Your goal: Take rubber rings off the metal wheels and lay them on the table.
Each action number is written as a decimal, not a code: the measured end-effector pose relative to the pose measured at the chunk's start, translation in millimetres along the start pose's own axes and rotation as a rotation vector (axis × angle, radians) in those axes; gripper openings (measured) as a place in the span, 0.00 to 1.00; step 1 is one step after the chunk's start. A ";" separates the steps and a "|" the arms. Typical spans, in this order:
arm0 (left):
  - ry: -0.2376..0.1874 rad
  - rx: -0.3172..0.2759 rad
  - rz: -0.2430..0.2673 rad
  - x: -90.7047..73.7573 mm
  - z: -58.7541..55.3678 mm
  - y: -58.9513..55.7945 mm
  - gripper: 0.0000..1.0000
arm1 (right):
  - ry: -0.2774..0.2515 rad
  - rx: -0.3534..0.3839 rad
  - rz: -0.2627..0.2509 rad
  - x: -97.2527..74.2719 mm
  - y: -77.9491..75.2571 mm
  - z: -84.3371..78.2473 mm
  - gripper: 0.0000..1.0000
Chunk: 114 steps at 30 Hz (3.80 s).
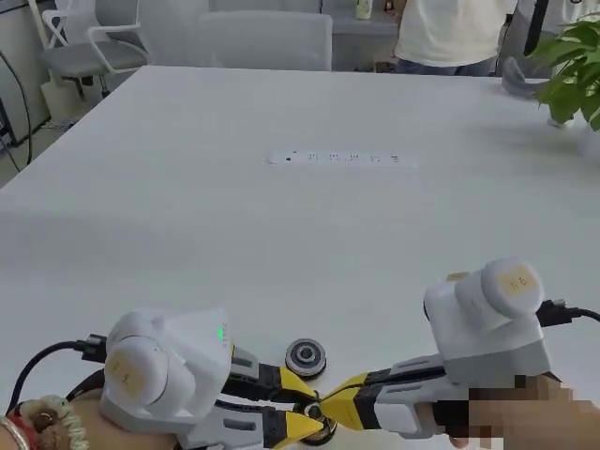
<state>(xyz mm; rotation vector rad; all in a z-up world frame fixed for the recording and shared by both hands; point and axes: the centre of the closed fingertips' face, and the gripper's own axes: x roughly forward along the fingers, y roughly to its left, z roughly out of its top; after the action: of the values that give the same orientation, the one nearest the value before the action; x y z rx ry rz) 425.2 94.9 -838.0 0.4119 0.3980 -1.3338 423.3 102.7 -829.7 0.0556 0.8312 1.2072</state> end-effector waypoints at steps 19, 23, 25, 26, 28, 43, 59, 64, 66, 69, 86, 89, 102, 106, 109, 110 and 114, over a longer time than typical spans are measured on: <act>-0.001 -0.002 -0.001 -0.4 -0.3 -0.7 0.07 | -0.037 0.026 0.039 -0.7 8.5 8.7 0.00; 0.000 -0.001 0.000 -0.4 -0.3 -0.6 0.07 | -0.041 0.026 0.047 -0.6 10.6 9.6 0.00; 0.000 0.000 0.000 -0.4 -0.3 -0.7 0.07 | -0.043 0.029 0.049 -0.8 11.1 10.1 0.00; 0.000 0.000 0.000 -0.4 -0.3 -0.8 0.07 | -0.044 0.029 0.049 -0.9 11.2 10.2 0.00; 0.000 -0.003 0.000 -0.4 -0.3 -0.6 0.07 | -0.045 0.029 0.050 -1.1 11.6 10.6 0.00; -0.011 -0.034 0.008 0.4 0.1 0.0 0.07 | -0.026 0.069 -0.003 -4.7 -5.7 2.1 0.00; 0.024 -0.089 -0.009 -0.8 0.6 -0.8 0.09 | -0.018 0.096 -0.024 -5.7 -11.0 -1.4 0.00; 0.034 -0.099 -0.019 -4.5 0.8 1.1 0.10 | -0.020 0.094 -0.025 -6.0 -10.8 -1.1 0.00; 0.027 -0.107 -0.018 -6.2 2.6 2.4 0.10 | -0.025 0.095 -0.023 -6.3 -10.6 -0.1 0.00; 0.009 -0.115 -0.007 -9.4 7.4 6.4 0.10 | -0.037 0.099 -0.023 -7.5 -10.6 2.4 0.00; -0.067 -0.100 0.059 -27.0 30.8 23.3 0.23 | -0.054 0.110 -0.020 -9.4 -11.3 5.9 0.00; -0.058 -0.082 0.051 -27.9 31.1 21.1 0.24 | -0.054 0.107 -0.021 -9.9 -11.5 6.1 0.00; -0.074 -0.047 0.016 -42.3 54.3 17.9 0.41 | -0.078 0.096 -0.032 -15.7 -12.1 12.4 0.00; -0.065 -0.022 0.024 -50.3 60.7 19.8 0.45 | -0.088 0.097 -0.037 -17.3 -13.2 14.3 0.00; -0.047 -0.005 0.028 -56.5 62.8 21.3 0.46 | -0.098 0.101 -0.038 -18.9 -14.0 16.1 0.00; -0.045 -0.001 0.029 -59.5 65.0 21.7 0.46 | -0.102 0.103 -0.038 -19.5 -14.2 16.9 0.00; -0.035 0.013 0.033 -68.7 70.7 22.3 0.49 | -0.114 0.107 -0.039 -21.2 -15.0 19.2 0.00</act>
<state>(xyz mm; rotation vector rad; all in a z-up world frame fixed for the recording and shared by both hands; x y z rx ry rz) 437.1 121.4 -741.3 0.4035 0.3524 -1.3098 444.4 86.3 -811.5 0.1923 0.7929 1.1117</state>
